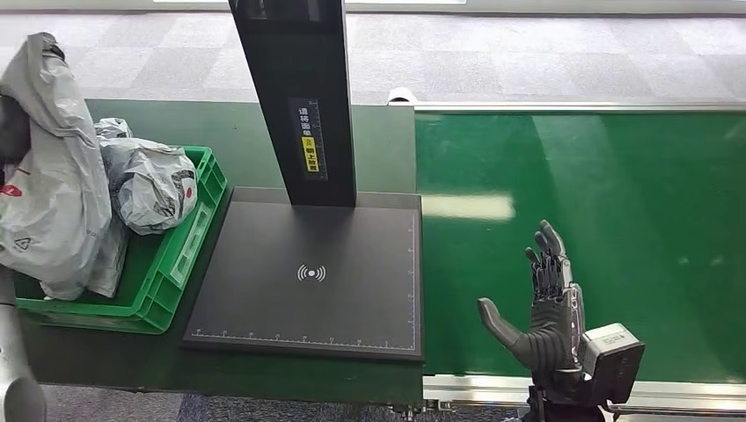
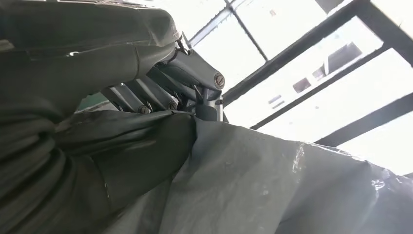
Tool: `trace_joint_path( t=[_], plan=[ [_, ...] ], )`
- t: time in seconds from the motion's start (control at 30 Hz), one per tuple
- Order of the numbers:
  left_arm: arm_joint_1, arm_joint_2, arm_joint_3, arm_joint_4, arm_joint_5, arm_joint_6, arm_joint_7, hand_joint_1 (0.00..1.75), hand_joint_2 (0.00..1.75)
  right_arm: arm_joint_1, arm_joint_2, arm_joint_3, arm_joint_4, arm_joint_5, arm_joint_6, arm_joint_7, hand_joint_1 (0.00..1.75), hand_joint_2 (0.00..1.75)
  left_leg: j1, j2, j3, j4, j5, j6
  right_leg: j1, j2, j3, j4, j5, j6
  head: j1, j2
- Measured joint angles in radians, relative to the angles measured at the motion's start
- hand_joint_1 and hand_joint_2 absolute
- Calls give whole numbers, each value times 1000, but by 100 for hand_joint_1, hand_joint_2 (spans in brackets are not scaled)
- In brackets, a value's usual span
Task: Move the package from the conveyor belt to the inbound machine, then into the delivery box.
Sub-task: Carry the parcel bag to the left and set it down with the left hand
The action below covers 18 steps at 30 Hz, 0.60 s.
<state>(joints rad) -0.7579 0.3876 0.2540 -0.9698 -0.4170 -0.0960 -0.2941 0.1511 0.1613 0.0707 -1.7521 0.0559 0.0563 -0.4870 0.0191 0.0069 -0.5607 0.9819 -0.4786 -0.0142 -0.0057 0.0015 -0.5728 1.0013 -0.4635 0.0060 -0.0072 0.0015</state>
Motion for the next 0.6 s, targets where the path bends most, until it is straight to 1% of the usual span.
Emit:
trace_joint_path(
  t=[0.13, 0.27, 0.3, 0.4, 0.43, 0.47, 0.6],
  plan=[
    [-16, -31, -72, 72, -57, -4, 11, 163, 175, 0, 4, -5, 0, 4, 5, 4, 0, 175, 0, 0, 0, 0, 0, 0, 0, 0, 0, 0, 0, 0, 0, 0],
    [-23, -58, -132, 122, -114, 6, 28, 171, 175, 0, 5, -10, 0, 4, 6, 8, 0, 175, 0, 0, 0, 0, 0, 0, 0, 0, -1, 0, 0, 0, 0, 0],
    [-24, -65, -145, 134, -124, 10, 32, 163, 175, 1, 7, -11, 0, 4, 6, 10, 0, 175, 0, 0, 0, 0, 0, 0, 0, 0, -1, 0, 0, 0, 0, 0],
    [-27, -80, -172, 166, -141, 14, 37, 38, 175, 1, 11, -13, 0, 6, 7, 14, 0, 175, 0, 0, 0, 0, 0, 0, 0, 0, -1, 0, 0, 0, 0, 0],
    [-28, -85, -179, 174, -145, 17, 37, 3, 175, 1, 12, -13, 0, 7, 7, 15, 0, 175, 0, 0, 0, 0, 0, 0, 0, 0, 0, 0, 0, 0, 0, 0],
    [-29, -90, -186, 182, -149, 22, 38, 0, 175, 1, 14, -14, 0, 8, 7, 15, 0, 175, 0, 0, 0, 0, 0, 0, 0, 0, 0, 0, 0, 0, 0, 0],
    [-39, -112, -201, 209, -157, 57, 58, 0, 175, 2, 16, -16, 0, 11, 7, 15, 0, 175, 0, -1, 0, 0, 0, 0, 0, 0, 0, 0, 0, 0, 0, 0]
  ],
)
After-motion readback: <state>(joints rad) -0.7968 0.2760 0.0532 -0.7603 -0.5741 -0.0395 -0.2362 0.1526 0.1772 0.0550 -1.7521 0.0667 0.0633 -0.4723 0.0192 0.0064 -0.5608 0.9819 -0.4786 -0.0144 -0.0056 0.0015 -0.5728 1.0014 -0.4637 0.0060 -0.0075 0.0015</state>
